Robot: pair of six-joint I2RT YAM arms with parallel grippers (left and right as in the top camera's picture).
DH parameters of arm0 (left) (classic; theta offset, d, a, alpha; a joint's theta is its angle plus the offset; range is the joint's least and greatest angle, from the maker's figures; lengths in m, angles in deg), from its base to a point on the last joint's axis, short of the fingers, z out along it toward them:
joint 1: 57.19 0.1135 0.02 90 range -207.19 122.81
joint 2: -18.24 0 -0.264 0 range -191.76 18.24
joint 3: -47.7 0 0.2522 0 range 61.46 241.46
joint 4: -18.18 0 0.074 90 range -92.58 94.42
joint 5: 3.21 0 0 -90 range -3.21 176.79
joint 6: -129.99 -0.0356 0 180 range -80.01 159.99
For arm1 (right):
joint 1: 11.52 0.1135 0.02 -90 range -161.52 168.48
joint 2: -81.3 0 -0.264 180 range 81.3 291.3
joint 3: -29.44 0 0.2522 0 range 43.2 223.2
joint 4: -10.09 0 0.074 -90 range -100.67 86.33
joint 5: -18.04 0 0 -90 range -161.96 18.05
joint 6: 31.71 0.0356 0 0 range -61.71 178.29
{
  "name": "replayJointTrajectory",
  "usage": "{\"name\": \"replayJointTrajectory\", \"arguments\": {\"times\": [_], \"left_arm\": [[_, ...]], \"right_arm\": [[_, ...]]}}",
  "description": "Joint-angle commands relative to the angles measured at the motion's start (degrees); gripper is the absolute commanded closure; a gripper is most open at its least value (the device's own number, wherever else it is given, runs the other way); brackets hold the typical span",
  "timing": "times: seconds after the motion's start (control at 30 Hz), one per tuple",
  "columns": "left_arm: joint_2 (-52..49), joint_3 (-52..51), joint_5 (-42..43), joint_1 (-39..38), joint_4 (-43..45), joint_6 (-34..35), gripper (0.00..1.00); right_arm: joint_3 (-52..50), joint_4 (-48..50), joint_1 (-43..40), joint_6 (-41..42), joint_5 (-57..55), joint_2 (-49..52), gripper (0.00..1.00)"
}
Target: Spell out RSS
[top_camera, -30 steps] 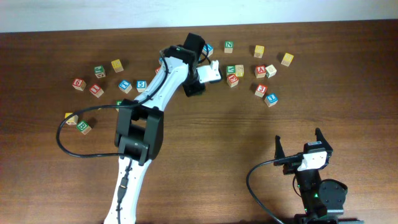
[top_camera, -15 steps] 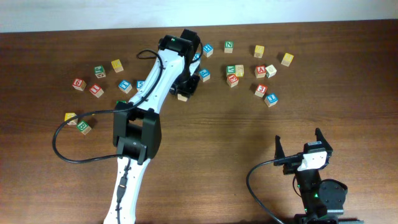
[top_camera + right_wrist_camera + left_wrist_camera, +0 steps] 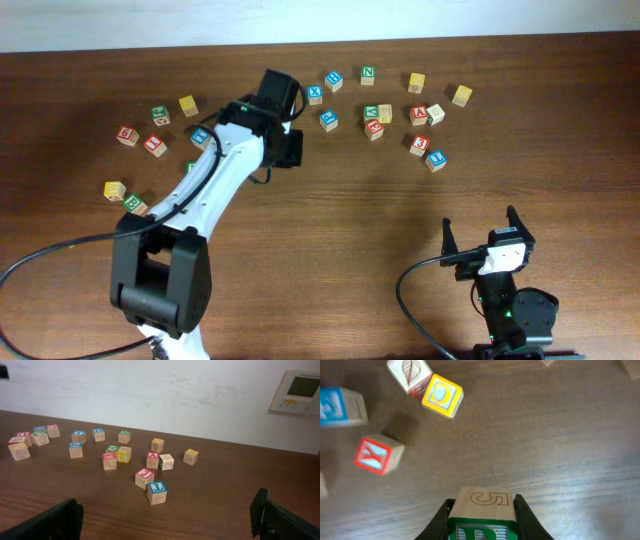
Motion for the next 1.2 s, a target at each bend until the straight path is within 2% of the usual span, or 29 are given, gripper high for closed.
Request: {"name": "replayJointTrajectory", "arguments": {"times": [0.0, 0.1, 0.2, 0.37, 0.8, 0.93, 1.03, 1.17], "left_arm": [[0.48, -5.79, -0.68, -0.07, 2.08, 11.87, 1.00], [0.11, -10.34, -0.70, -0.07, 5.16, 16.39, 1.00], [-1.25, -11.37, -2.80, -0.09, 7.32, 16.35, 1.00], [-2.34, -11.37, -7.93, -0.66, 8.74, 12.52, 1.00], [-7.02, -11.08, -6.47, -0.72, 10.34, 9.66, 1.00], [-7.02, -11.06, -6.47, -0.72, 10.21, 9.03, 0.73], [-7.02, -11.06, -6.45, -0.72, 10.21, 9.03, 0.67], [-7.02, -11.06, -6.43, -0.72, 10.21, 9.03, 0.64]], "right_arm": [[-0.28, -0.33, 0.31, 0.63, -0.28, -0.48, 0.02], [-0.28, -0.33, 0.31, 0.63, -0.28, -0.48, 0.02], [-0.28, -0.33, 0.31, 0.66, -0.28, -0.48, 0.02], [-0.28, -0.33, 0.31, 0.63, -0.31, -0.48, 0.02], [-0.28, -0.33, 0.31, 0.63, -0.28, -0.48, 0.02], [-0.28, -0.33, 0.31, 0.63, -0.28, -0.48, 0.02], [-0.28, -0.33, 0.31, 0.63, -0.28, -0.48, 0.02], [-0.28, -0.33, 0.31, 0.66, -0.28, -0.48, 0.02]]}}
